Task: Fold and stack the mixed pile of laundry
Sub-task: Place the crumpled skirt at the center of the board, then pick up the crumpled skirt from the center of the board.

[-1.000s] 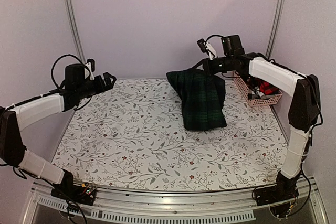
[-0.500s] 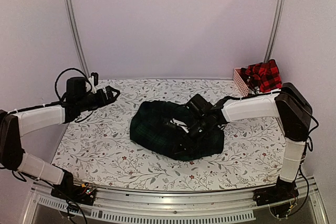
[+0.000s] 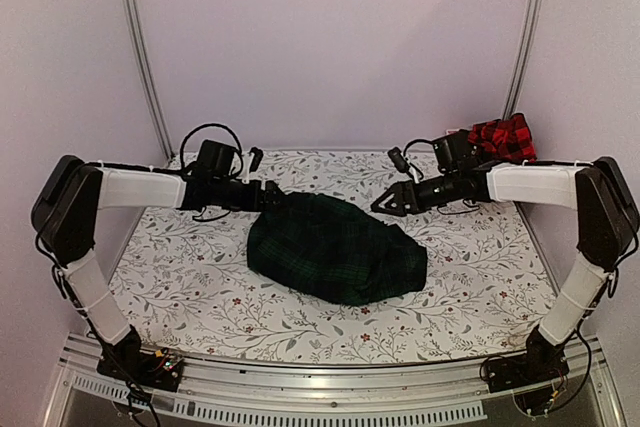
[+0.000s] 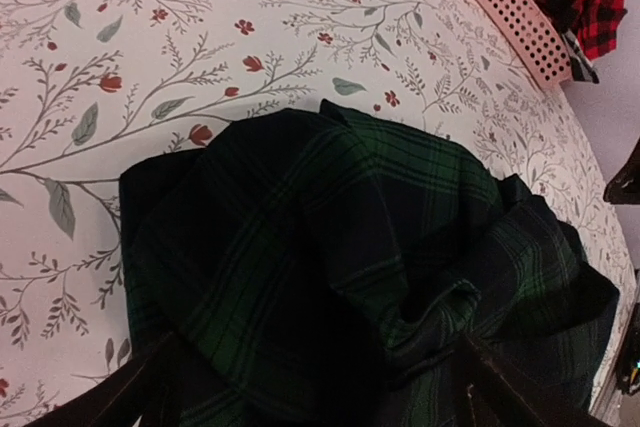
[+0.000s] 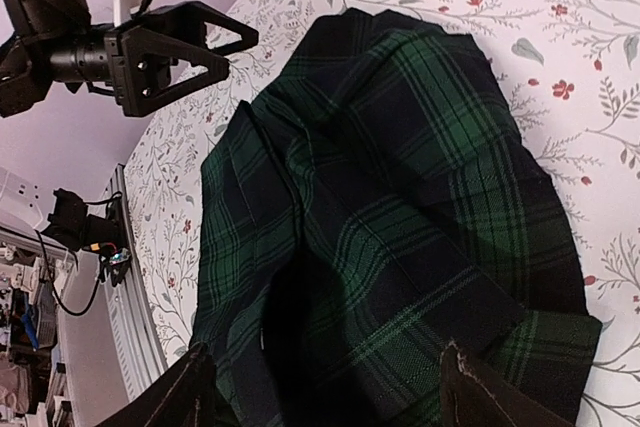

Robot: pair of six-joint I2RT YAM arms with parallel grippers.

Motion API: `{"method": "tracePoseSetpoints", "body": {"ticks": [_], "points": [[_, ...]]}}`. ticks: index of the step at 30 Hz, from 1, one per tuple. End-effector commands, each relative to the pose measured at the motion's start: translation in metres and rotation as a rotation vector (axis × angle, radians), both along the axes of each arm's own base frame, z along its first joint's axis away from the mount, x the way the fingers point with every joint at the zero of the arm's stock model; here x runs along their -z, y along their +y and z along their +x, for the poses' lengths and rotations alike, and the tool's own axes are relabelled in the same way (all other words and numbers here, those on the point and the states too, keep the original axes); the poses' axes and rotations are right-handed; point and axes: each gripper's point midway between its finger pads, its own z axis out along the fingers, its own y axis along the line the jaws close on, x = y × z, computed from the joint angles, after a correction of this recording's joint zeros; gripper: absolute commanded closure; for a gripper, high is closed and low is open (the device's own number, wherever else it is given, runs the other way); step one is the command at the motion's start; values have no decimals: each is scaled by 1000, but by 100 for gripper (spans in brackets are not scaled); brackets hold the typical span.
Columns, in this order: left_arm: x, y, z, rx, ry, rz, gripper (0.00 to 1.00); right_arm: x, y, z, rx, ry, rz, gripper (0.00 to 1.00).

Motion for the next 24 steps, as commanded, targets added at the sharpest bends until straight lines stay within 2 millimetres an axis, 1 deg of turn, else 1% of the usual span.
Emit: {"method": "tracePoseSetpoints", "body": {"ticks": [1, 4, 6, 7, 8, 9, 10, 11, 12, 13, 14, 15, 16, 17, 20, 22, 24], "points": [[18, -26, -17, 133, 45, 49, 11, 42, 9, -7, 25, 167, -40, 25], [28, -39, -30, 187, 65, 55, 18, 56, 15, -22, -9, 221, -34, 25], [37, -44, -37, 208, 87, 66, 25, 62, 21, -30, -30, 238, -44, 25], [41, -46, -40, 216, 98, 72, 28, 67, 24, -35, -43, 255, -53, 26], [46, -47, -43, 221, 111, 79, 33, 70, 27, -39, -57, 267, -60, 30], [48, -48, -45, 227, 119, 81, 38, 74, 29, -43, -71, 274, -68, 36], [48, -49, -46, 228, 119, 79, 45, 74, 31, -44, -79, 273, -69, 44], [45, -49, -46, 229, 114, 72, 53, 75, 31, -45, -85, 272, -67, 53], [40, -49, -46, 228, 98, 68, 62, 72, 32, -42, -79, 263, -68, 66], [32, -48, -44, 222, 73, 64, 75, 69, 32, -38, -69, 245, -72, 77], [20, -47, -41, 210, 42, 58, 90, 65, 32, -34, -58, 225, -76, 87], [10, -46, -38, 200, 13, 55, 100, 56, 31, -26, -42, 195, -74, 97], [-1, -44, -35, 188, -19, 50, 100, 49, 31, -17, -26, 165, -75, 100], [-13, -44, -31, 180, -56, 48, 100, 42, 28, -6, 2, 134, -83, 100], [-54, -34, -14, 115, -189, 71, 100, 2, 17, 41, 92, 8, -72, 100], [-94, -28, 3, 63, -305, 51, 100, -37, 10, 72, 144, -83, -33, 100], [-133, -21, 16, 28, -398, 22, 100, -85, 5, 102, 199, -187, 3, 100]]}}
